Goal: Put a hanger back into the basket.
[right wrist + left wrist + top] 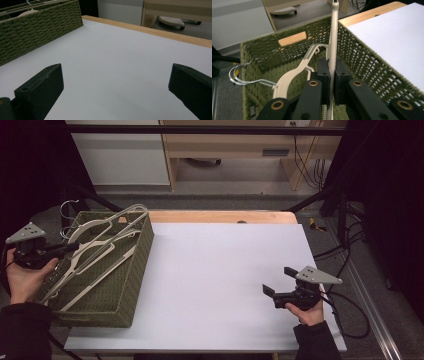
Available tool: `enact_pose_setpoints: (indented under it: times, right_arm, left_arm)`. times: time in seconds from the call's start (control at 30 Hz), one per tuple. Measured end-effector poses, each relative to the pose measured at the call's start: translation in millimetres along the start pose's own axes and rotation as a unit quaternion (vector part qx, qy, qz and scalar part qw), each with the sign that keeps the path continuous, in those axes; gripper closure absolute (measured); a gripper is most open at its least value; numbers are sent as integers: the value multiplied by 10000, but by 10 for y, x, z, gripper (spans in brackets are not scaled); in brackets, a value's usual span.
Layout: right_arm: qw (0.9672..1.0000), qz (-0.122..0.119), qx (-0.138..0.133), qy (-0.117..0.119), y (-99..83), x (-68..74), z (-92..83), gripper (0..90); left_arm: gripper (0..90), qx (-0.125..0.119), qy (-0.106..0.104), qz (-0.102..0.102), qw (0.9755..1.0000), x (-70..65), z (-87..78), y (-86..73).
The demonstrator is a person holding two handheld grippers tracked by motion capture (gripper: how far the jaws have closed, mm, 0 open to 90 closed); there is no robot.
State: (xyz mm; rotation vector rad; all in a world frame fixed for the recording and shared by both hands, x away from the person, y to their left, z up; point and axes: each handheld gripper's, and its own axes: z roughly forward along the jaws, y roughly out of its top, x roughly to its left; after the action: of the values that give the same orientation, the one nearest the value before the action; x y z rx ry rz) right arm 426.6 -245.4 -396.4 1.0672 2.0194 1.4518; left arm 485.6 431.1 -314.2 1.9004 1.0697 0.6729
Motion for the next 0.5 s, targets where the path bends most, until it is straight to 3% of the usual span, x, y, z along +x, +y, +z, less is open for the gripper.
enact_pose_setpoints:
  times: [0.2, 0.33, 0.5]
  right_arm:
    - [10000, 6, 17, 11, -2, 6, 9, 5]
    - [10000, 10, 24, 26, -2, 6, 11, 5]
    - [10000, 21, 28, 32, -3, 8, 13, 5]
  left_arm:
    - [850, 272, 5, -28, 9996, 35, 28, -112]
    - [851, 420, -54, -270, 9987, 26, 108, -186]
    - [848, 645, -112, -392, 9971, -23, 227, -253]
